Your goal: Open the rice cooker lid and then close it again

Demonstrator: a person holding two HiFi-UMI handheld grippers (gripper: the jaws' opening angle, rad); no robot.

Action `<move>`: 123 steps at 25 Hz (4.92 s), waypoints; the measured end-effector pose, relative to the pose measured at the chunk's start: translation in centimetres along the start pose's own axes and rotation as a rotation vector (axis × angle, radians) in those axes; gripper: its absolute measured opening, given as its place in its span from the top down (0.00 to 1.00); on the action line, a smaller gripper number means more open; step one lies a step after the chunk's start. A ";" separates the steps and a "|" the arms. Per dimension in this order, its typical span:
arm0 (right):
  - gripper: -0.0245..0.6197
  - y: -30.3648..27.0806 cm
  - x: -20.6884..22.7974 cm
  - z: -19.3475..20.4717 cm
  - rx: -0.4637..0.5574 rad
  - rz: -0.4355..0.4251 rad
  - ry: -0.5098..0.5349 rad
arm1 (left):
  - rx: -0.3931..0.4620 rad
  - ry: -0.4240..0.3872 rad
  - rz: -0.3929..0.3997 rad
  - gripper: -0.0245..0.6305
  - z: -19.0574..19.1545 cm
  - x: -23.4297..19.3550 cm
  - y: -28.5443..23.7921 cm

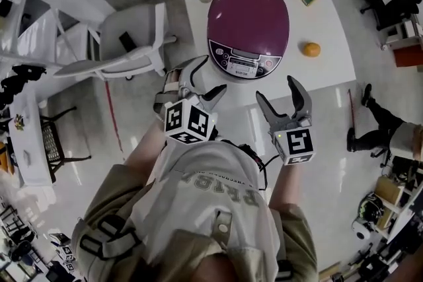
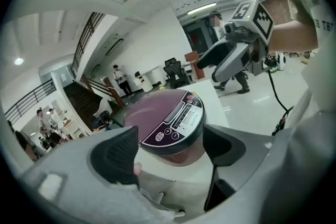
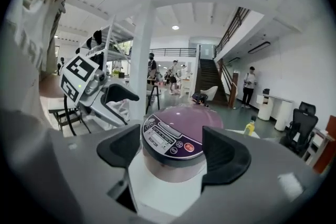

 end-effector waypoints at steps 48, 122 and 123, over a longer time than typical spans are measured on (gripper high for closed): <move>0.30 -9.6 -1.3 3.8 -0.446 -0.625 0.467 | -0.310 -0.503 0.301 0.25 0.9 3.2 -9.0; 0.29 -10.4 -1.7 4.3 -0.496 -0.594 0.538 | -0.307 -0.409 0.419 0.21 0.6 2.3 -9.3; 0.29 -10.4 -1.7 4.2 -0.484 -0.590 0.524 | -0.299 -0.386 0.423 0.21 0.6 2.2 -9.2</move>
Point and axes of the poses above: the fingertips, and each gripper's own axes: y backward along the fingers, x to its right, z out of its underside, the point moved 8 cm from there along y, backward along the fingers, and after that the axes turned 7 degrees about x, right-handed, at the moved point
